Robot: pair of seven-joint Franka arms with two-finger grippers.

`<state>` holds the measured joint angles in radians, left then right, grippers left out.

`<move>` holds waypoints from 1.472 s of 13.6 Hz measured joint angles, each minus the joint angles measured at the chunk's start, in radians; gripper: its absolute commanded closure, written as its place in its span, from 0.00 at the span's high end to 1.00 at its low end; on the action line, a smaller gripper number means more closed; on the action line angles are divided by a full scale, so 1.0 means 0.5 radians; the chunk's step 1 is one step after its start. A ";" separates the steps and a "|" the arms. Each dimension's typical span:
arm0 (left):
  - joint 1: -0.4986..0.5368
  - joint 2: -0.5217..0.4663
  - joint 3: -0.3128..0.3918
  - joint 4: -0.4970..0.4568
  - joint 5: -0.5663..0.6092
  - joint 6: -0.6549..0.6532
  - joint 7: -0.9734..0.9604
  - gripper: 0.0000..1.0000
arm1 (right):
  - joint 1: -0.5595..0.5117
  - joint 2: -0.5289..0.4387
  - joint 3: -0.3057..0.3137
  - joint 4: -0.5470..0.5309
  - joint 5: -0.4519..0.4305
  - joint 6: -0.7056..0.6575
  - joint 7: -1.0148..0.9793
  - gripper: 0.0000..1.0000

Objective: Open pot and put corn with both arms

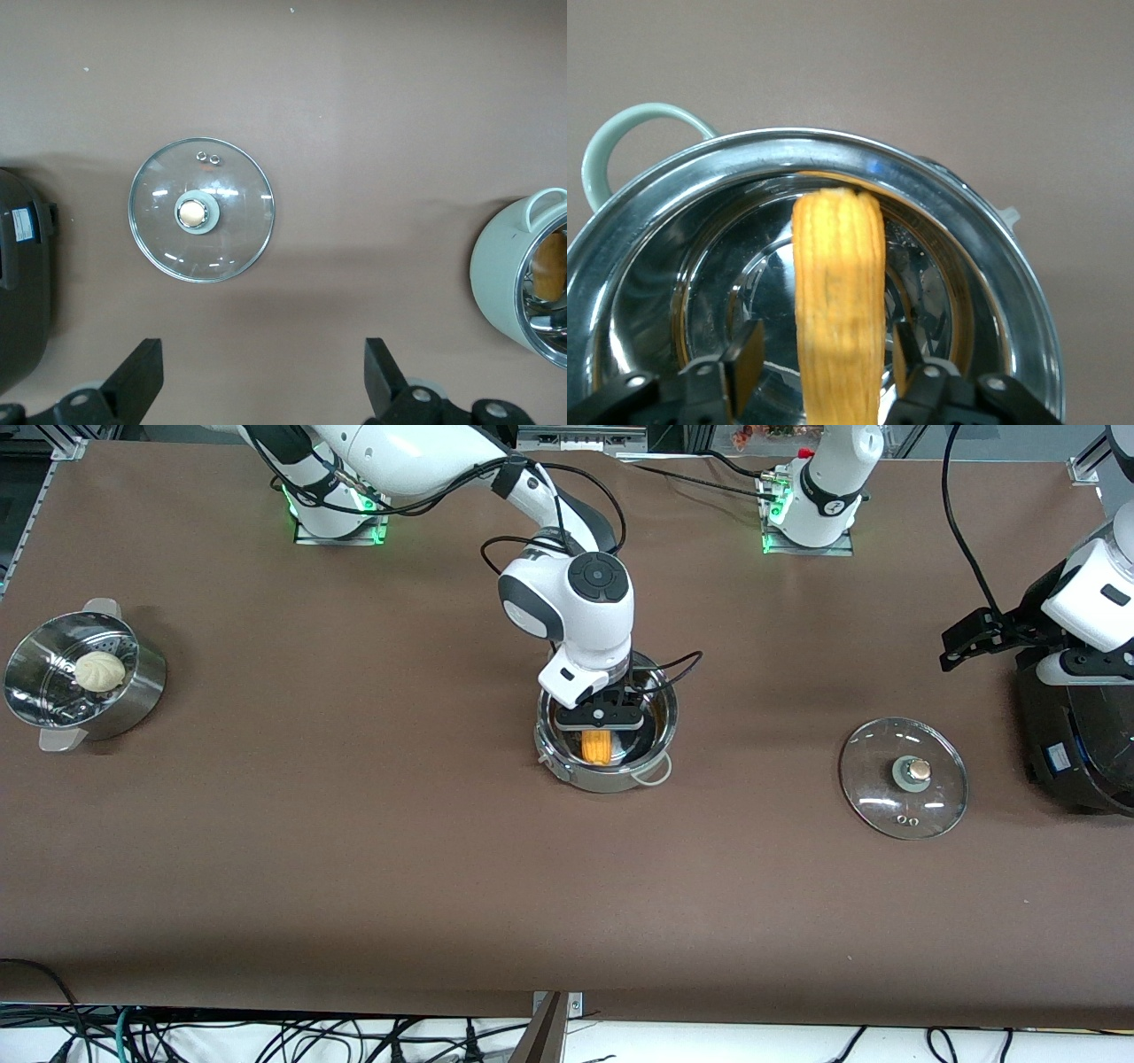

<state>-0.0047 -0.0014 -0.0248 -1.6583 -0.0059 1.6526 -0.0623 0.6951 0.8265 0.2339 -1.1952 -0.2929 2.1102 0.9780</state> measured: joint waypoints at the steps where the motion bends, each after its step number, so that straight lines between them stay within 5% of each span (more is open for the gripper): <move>1: 0.000 0.000 0.000 0.001 0.001 -0.003 -0.002 1.00 | 0.000 0.000 0.000 0.000 0.000 0.000 0.000 0.90; 8: 0.005 0.003 0.011 0.002 0.002 -0.006 -0.003 1.00 | -0.019 -0.009 -0.003 0.043 0.000 -0.040 0.001 0.99; 14: 0.007 0.005 0.015 0.003 0.002 -0.007 -0.003 1.00 | -0.039 -0.237 -0.134 0.085 -0.011 -0.477 -0.299 0.99; 20: 0.008 0.005 0.016 0.005 0.002 -0.008 -0.003 1.00 | -0.369 -0.481 -0.206 0.085 0.101 -0.812 -0.751 0.99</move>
<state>-0.0009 0.0012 -0.0170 -1.6557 -0.0048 1.6487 -0.0637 0.5105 0.5860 0.1310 -1.1528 -0.2423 1.7044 0.6027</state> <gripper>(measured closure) 0.000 0.004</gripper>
